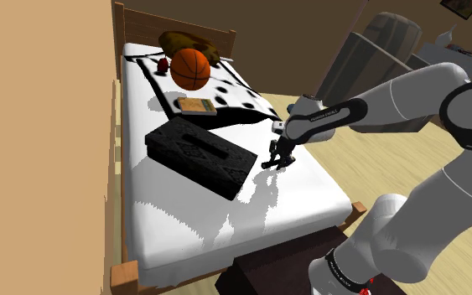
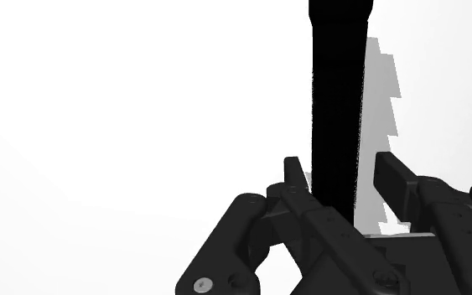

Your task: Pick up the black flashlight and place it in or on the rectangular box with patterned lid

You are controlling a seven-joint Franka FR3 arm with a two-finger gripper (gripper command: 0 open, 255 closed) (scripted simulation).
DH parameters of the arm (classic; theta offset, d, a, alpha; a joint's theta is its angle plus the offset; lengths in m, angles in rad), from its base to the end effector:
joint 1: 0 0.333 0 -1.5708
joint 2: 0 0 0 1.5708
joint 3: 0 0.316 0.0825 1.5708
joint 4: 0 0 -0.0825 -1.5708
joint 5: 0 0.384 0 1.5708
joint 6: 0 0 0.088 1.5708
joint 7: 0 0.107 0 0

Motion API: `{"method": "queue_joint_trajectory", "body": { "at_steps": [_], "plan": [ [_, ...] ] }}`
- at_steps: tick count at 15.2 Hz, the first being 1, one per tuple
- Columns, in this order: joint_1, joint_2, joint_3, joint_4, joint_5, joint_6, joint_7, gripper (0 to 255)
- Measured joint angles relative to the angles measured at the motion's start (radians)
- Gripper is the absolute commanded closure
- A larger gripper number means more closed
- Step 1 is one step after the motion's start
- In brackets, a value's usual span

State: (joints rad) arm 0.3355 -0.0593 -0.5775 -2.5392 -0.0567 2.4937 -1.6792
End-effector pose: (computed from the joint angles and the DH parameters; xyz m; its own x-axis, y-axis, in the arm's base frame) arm 0.4410 -0.1068 0.2910 0.0876 0.9962 -0.0026 0.9961 -0.0876 0.0046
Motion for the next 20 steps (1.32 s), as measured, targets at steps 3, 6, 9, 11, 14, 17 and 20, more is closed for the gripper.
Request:
{"method": "queue_joint_trajectory", "body": {
  "at_steps": [3, 6, 9, 11, 14, 17, 20],
  "plan": [
    [-0.003, -0.031, 0.005, 0.010, -0.026, -0.030, 0.021, 255],
    [-0.006, -0.070, 0.012, 0.024, -0.052, -0.078, 0.044, 255],
    [-0.010, -0.103, 0.019, 0.038, -0.071, -0.121, 0.059, 255],
    [-0.015, -0.128, 0.023, 0.050, -0.084, -0.156, 0.066, 255],
    [-0.020, -0.156, 0.028, 0.069, -0.097, -0.200, 0.072, 255],
    [-0.022, -0.184, 0.039, 0.086, -0.107, -0.245, 0.086, 255],
    [-0.026, -0.215, 0.048, 0.105, -0.118, -0.292, 0.094, 255]
  ]
}}
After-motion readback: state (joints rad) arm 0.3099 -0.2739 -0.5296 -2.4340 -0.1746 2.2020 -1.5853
